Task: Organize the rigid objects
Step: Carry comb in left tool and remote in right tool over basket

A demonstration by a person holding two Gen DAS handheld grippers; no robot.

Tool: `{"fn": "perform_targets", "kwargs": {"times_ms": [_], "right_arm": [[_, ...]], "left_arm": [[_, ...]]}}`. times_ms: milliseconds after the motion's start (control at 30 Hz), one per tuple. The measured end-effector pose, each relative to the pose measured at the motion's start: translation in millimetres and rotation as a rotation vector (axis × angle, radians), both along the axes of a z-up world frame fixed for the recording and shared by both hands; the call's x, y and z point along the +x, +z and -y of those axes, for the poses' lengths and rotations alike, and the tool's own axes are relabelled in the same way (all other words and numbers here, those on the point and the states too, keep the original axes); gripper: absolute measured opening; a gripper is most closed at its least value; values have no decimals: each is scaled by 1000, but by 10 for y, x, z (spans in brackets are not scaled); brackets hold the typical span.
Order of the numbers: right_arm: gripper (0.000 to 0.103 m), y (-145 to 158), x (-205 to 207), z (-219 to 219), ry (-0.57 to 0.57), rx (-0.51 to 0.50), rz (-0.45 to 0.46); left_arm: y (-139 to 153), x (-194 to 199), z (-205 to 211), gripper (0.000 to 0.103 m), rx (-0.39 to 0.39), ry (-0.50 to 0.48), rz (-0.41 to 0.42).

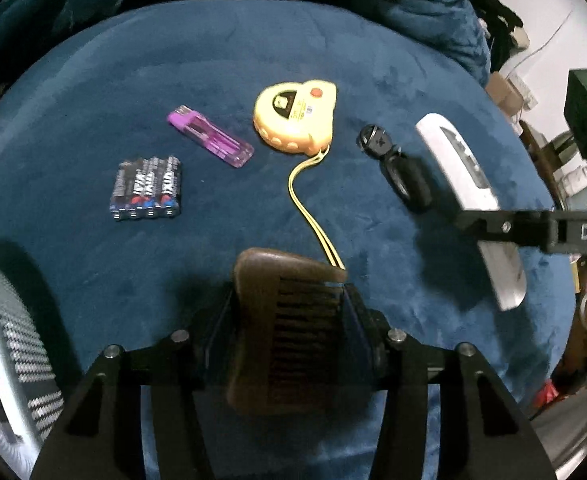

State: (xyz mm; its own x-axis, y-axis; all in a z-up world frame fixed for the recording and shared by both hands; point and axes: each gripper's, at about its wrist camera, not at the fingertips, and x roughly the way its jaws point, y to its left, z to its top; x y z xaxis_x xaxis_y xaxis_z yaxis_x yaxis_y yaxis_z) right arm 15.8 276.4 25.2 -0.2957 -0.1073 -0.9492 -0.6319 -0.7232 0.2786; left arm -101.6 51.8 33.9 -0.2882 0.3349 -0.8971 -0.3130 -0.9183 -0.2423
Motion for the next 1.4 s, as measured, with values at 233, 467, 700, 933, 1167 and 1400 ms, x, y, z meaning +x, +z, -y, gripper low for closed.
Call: {"fn": "perform_targets", "kwargs": {"times_ms": [233, 467, 700, 933, 1167, 1400], "right_arm": [[60, 304, -199, 393, 10, 23, -72], [60, 528, -67, 543, 21, 30, -155], [60, 638, -41, 732, 50, 19, -217], [60, 643, -241, 893, 115, 30, -209], [60, 679, -468, 1160, 196, 24, -210], [60, 734, -819, 1596, 311, 14, -232]], "left_arm": [[224, 181, 167, 53, 34, 32, -38], [375, 400, 370, 53, 49, 68, -67], [611, 525, 569, 53, 77, 116, -116], [841, 583, 805, 53, 89, 161, -164], [1032, 695, 1248, 53, 76, 255, -220], [1085, 844, 1832, 53, 36, 383, -242]]}}
